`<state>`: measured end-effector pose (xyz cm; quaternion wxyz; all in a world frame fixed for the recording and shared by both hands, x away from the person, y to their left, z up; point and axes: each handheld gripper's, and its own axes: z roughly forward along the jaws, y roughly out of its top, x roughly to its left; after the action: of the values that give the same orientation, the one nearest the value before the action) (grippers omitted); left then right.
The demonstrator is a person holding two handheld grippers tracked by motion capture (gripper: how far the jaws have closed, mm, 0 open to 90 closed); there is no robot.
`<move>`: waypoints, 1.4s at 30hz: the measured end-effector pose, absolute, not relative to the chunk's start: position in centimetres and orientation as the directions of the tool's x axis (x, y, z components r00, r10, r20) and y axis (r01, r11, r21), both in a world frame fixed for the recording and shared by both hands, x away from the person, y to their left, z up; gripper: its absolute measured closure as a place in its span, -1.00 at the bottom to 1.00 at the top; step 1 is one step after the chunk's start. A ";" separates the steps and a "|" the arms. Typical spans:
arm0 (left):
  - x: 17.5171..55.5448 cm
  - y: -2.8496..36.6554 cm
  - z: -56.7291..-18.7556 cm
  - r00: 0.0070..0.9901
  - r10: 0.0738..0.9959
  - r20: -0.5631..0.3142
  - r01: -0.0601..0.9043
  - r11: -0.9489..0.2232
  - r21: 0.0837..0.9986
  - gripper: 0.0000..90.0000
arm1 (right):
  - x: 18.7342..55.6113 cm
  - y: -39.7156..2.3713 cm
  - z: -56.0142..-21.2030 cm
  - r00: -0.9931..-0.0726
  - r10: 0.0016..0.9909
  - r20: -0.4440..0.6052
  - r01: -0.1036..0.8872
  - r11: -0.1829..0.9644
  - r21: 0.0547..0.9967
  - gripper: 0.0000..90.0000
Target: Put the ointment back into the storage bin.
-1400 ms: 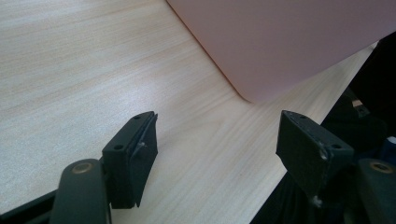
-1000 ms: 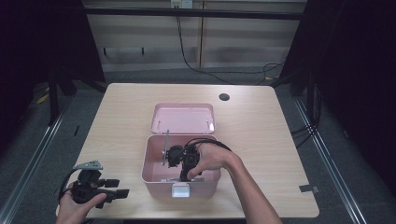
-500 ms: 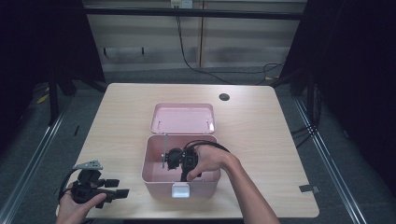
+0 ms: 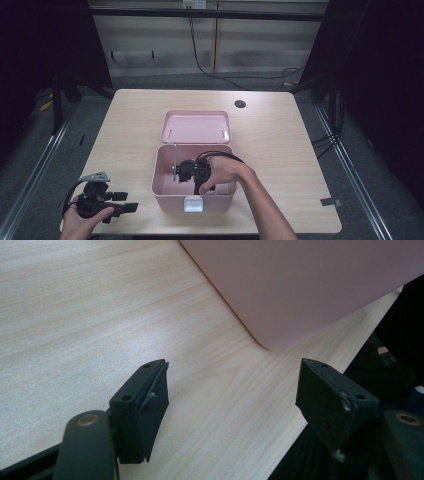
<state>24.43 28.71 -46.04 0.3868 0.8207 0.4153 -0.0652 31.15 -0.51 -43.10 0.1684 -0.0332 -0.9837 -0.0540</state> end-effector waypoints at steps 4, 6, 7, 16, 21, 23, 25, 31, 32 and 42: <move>24.4 28.7 -46.0 0.647 0.631 -0.428 0.732 -0.356 0.581 -0.36 | 31.2 -0.5 -43.0 -0.939 0.052 0.341 0.088 0.992 0.092 0.58; 24.4 28.7 -46.0 0.647 0.631 -0.428 0.732 -0.356 0.581 -0.36 | 31.2 -0.5 -43.1 -0.939 0.047 0.341 0.085 0.991 0.099 0.59; 24.4 28.7 -46.0 0.647 0.633 -0.426 0.732 -0.356 0.582 -0.36 | 31.2 -0.4 -43.0 -0.940 0.050 0.339 0.088 0.991 0.097 0.58; 24.4 28.7 -46.0 0.646 0.633 -0.426 0.732 -0.356 0.582 -0.36 | 31.1 -0.5 -43.0 -0.940 0.050 0.338 0.089 0.991 0.100 0.58; 24.4 28.7 -46.0 0.647 0.633 -0.426 0.731 -0.356 0.582 -0.36 | 31.1 -0.6 -42.6 -0.944 0.064 0.325 0.106 0.988 0.114 0.58; 24.4 28.7 -46.0 0.647 0.632 -0.426 0.731 -0.356 0.582 -0.36 | 31.1 -0.8 -42.5 -0.947 0.058 0.316 0.099 0.988 0.116 0.57; 24.4 28.7 -46.0 0.647 0.632 -0.426 0.731 -0.357 0.582 -0.36 | 31.1 -0.9 -42.3 -0.948 0.063 0.311 0.106 0.986 0.125 0.57; 24.4 28.7 -46.0 0.649 0.632 -0.424 0.729 -0.358 0.583 -0.36 | 31.1 -1.0 -41.9 -0.952 0.069 0.298 0.113 0.985 0.132 0.57; 24.4 28.7 -46.0 0.649 0.631 -0.424 0.729 -0.358 0.583 -0.36 | 31.1 -1.1 -41.8 -0.953 0.070 0.295 0.114 0.984 0.134 0.56; 24.4 28.7 -46.0 0.650 0.631 -0.424 0.729 -0.360 0.582 -0.36 | 31.0 -1.7 -40.9 -0.958 0.079 0.276 0.127 0.979 0.161 0.51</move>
<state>24.41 28.69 -46.02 0.3859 0.8222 0.4135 -0.0639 30.95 -1.66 -40.86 0.1354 -0.0524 -0.9854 -0.0888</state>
